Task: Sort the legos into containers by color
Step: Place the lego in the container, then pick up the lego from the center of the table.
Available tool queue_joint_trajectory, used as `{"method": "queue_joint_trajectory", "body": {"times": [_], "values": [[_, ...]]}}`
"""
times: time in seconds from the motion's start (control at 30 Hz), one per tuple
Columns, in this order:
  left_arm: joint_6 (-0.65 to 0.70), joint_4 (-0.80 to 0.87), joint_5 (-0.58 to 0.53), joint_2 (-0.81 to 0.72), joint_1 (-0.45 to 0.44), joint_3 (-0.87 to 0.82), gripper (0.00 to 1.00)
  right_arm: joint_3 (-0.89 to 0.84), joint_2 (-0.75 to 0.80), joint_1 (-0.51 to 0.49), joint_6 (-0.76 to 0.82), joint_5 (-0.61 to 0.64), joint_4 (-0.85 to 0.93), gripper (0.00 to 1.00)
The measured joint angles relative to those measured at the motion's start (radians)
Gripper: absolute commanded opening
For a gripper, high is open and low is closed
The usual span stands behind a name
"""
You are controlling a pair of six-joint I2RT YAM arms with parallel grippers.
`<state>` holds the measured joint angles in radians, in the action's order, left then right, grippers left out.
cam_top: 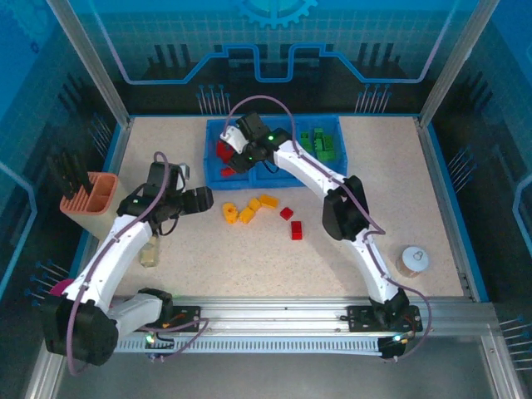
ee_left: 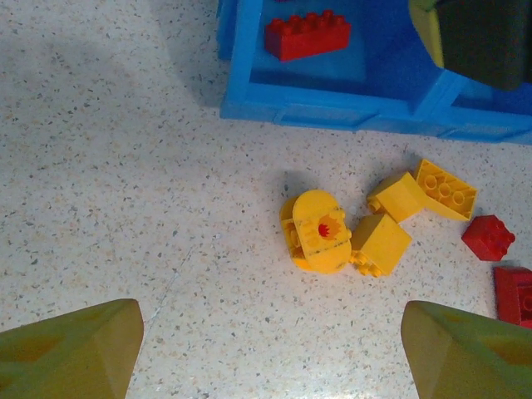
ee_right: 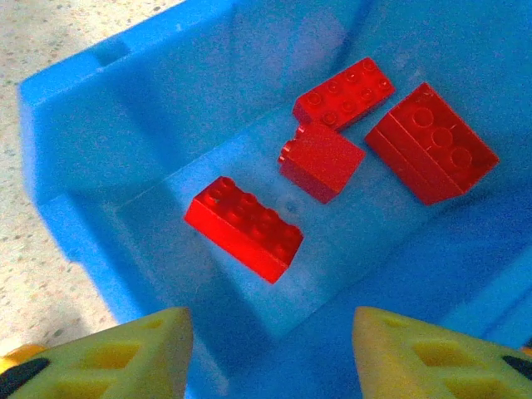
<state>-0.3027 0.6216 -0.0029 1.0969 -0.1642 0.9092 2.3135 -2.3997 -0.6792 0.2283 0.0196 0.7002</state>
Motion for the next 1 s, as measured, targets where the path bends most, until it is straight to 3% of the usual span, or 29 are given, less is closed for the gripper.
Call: {"method": "queue_joint_trajectory", "body": {"times": [0.23, 0.53, 0.73, 1.0], "values": [[-0.013, -0.002, -0.029, 0.000, 0.002, 0.004, 0.88, -0.158, 0.139, -0.060, -0.168, -0.005, -0.002, 0.50], [-0.011, -0.015, -0.061, -0.057, 0.075, 0.012, 0.90, -0.362, 0.192, -0.177, -0.480, -0.009, -0.018, 0.62], [-0.008, -0.027, -0.052, -0.076, 0.116, 0.013, 0.90, -0.335, 0.137, -0.186, -0.559, 0.028, -0.002, 0.68], [-0.008, -0.028, -0.044, -0.107, 0.117, 0.013, 0.89, -0.244, -0.009, -0.193, -0.577, 0.063, 0.032, 0.68]]}}
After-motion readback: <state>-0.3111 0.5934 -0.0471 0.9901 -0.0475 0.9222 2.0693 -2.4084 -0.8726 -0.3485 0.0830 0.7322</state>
